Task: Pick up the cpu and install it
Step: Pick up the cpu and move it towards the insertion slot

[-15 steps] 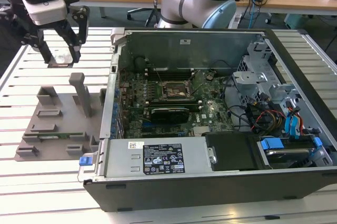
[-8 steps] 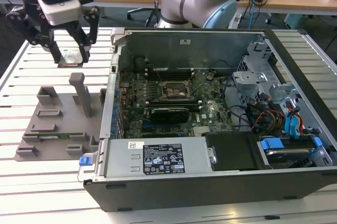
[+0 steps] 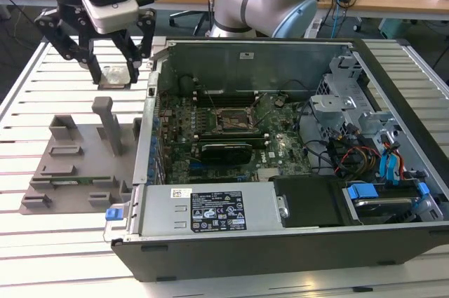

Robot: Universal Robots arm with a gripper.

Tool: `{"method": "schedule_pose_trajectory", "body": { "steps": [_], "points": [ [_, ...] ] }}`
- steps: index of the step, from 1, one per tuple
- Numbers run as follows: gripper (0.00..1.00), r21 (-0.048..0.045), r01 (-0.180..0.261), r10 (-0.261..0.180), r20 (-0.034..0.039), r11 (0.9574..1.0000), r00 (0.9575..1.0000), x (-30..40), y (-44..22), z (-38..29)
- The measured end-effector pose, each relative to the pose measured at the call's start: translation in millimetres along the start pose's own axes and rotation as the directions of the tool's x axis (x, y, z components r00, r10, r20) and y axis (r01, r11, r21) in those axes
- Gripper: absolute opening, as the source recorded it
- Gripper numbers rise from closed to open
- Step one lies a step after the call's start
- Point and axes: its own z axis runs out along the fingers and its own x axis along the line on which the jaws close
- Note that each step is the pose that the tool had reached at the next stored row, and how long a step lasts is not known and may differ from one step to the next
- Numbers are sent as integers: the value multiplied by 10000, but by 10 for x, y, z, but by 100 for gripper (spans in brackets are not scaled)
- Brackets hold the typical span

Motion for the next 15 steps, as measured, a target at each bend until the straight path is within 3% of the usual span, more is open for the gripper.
{"method": "schedule_pose_trajectory", "body": {
  "steps": [15],
  "points": [
    [55,-1,1,-1,-16,10000,10000,-310,-1,16]
  ]
}}
